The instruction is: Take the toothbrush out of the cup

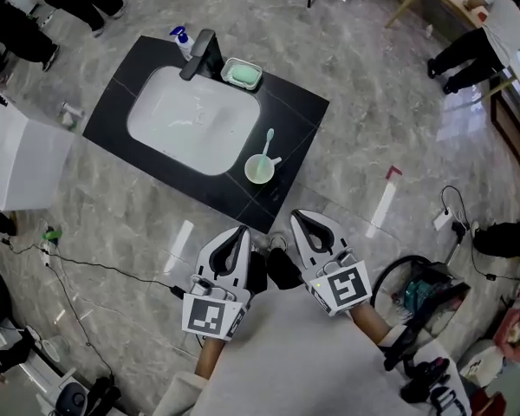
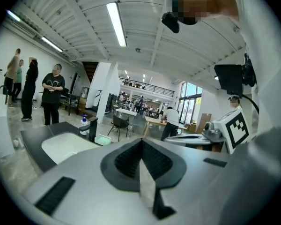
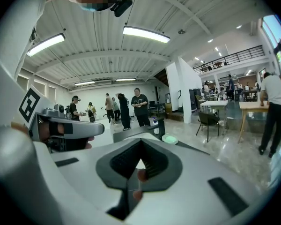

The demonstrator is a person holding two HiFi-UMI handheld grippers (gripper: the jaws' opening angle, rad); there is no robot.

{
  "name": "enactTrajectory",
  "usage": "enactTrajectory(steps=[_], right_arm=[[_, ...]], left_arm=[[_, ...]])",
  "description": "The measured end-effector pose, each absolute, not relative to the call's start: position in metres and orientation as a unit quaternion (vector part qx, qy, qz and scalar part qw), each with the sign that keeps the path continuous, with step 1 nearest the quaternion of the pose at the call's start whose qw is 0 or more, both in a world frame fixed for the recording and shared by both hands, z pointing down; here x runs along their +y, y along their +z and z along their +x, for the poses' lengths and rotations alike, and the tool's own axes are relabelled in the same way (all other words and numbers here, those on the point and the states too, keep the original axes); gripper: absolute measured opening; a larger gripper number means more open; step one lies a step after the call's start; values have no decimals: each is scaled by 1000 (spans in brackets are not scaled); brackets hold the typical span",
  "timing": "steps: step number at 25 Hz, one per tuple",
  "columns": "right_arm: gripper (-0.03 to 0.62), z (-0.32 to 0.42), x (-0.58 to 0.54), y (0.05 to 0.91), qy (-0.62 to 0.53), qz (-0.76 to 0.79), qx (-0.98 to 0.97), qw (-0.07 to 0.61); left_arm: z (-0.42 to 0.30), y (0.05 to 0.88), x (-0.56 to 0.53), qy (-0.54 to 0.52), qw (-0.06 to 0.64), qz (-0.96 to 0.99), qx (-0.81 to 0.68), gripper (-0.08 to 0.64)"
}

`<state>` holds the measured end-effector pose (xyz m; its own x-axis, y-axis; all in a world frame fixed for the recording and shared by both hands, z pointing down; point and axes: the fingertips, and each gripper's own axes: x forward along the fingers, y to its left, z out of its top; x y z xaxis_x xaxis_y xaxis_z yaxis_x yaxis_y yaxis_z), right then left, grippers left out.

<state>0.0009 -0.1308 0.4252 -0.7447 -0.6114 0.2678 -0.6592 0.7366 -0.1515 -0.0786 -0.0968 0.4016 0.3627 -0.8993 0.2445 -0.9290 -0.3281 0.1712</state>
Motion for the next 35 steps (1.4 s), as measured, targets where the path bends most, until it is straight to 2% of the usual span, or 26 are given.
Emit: enactTrajectory(steps=[16,20,28,30,35], right_arm=[[5,-19,-130,455,135,352,-917,127],[5,-22,-137,457,139,358,-917,107],[8,-21,-153,486,188,357,-905,135],[48,-22,-157,493,198,353,-903,142],[92,-29,-167,506,213,340,-903,156]], left_arm=[[-97,424,-97,54,161,817,-551,3],[-100,431,-95,60,172,815,-550,3],[-103,436,-97,69,180,809,-555,3],[-104,436,-97,68,179,808,-557,4],[-107,436,-99,69,180,805,-561,3]])
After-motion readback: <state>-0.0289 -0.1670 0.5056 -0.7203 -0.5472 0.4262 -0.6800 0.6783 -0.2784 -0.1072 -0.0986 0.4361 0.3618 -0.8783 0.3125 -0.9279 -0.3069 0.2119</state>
